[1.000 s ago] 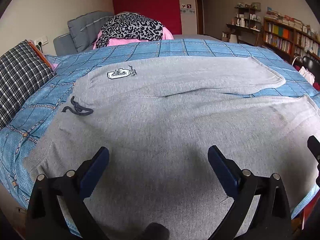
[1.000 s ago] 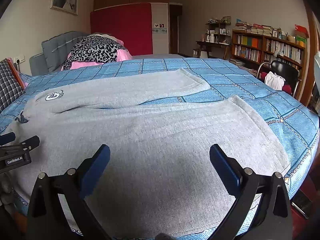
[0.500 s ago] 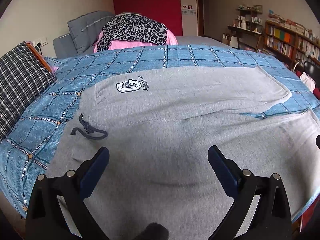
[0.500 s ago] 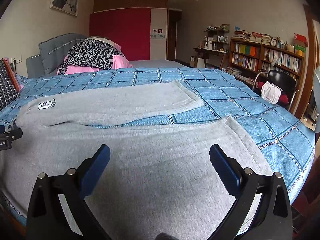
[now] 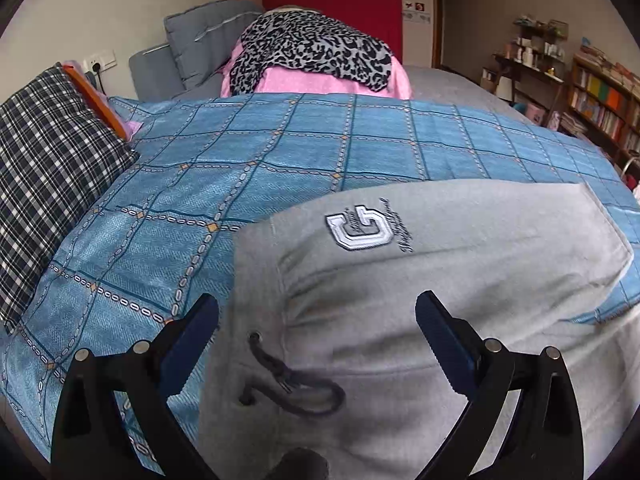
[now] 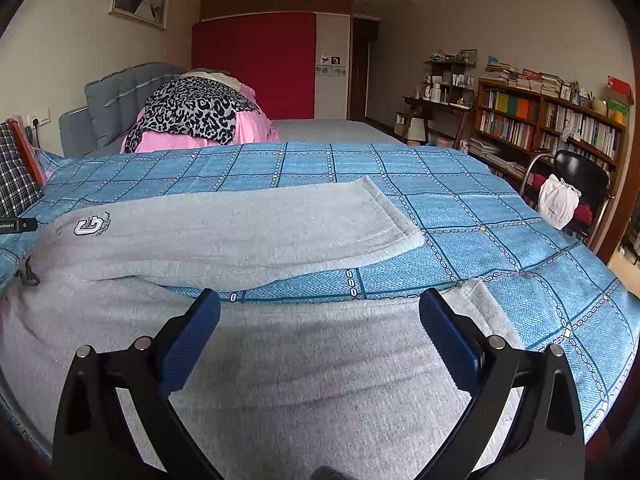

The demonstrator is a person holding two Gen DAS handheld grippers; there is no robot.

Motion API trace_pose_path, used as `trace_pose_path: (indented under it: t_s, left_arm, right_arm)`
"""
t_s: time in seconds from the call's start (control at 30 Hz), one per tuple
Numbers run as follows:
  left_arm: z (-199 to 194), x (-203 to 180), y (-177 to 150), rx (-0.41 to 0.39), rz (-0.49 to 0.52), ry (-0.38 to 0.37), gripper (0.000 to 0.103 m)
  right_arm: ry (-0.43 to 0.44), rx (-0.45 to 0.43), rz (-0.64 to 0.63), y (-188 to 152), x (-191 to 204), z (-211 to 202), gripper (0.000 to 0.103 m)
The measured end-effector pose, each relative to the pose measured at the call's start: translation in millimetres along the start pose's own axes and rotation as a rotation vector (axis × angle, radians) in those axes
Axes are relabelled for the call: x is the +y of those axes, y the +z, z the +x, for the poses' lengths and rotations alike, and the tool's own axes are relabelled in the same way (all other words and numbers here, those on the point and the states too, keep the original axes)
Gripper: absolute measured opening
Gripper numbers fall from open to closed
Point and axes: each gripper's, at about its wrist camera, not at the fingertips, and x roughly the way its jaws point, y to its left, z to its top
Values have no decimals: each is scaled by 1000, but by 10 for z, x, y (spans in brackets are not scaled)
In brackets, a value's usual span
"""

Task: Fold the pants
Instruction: 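Grasp the sweatpants waistband near the G logo with the left tool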

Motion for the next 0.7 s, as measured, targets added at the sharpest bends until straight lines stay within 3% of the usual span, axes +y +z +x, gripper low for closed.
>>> trace_pose_path:
  t_s: [0.3,0.5,0.7]
  left_arm:
    - [738,252,342,102,6,-36,98]
    - [1151,447,478,159,-76,-1,98]
    - [1384,610,538,183,-140,-27,98]
  right_arm:
    - [16,60,-9,130,14,350,101]
    - [22,92,-15,200,14,558,101]
    - [26,120,-16,264,-2,769,101]
